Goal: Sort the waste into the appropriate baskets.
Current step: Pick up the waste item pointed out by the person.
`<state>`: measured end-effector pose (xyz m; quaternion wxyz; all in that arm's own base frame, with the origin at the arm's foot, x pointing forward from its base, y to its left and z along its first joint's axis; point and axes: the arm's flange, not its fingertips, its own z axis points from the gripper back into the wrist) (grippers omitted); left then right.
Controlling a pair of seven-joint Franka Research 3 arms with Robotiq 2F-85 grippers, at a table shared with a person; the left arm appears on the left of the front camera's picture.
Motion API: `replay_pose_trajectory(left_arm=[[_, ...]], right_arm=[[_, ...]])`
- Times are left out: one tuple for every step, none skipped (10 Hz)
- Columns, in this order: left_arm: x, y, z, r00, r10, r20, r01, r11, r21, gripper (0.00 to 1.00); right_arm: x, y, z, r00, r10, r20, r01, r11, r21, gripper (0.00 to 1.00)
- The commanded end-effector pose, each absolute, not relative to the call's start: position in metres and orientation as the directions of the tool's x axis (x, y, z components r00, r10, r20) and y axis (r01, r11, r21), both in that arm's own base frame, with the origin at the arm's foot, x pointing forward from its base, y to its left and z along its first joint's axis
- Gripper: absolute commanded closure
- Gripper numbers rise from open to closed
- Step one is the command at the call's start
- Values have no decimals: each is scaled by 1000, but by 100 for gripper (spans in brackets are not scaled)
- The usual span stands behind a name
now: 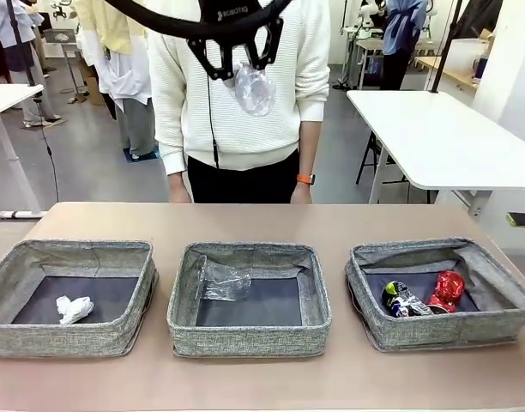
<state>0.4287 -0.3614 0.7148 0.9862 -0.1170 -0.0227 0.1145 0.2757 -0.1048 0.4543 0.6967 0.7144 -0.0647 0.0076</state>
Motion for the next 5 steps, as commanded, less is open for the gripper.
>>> replay_pose_trajectory(left_arm=[[426, -362, 707, 976, 216, 3, -211, 959, -190, 77], [426, -362, 707, 976, 216, 3, -211, 959, -190, 77], [426, -362, 707, 976, 216, 3, -211, 959, -190, 77], [426, -362, 707, 976, 216, 3, -211, 959, -190, 77], [426, -362, 707, 976, 216, 3, -211, 959, -190, 77]], right_arm=[[276, -106, 461, 993, -83, 81, -84, -37, 996, 0], [276, -106, 461, 993, -83, 81, -84, -37, 996, 0], [276, -106, 461, 993, -83, 81, -84, -37, 996, 0], [276, -106, 461, 993, -83, 81, -84, -37, 996, 0], [276, -106, 461, 993, -83, 81, -84, -37, 996, 0]])
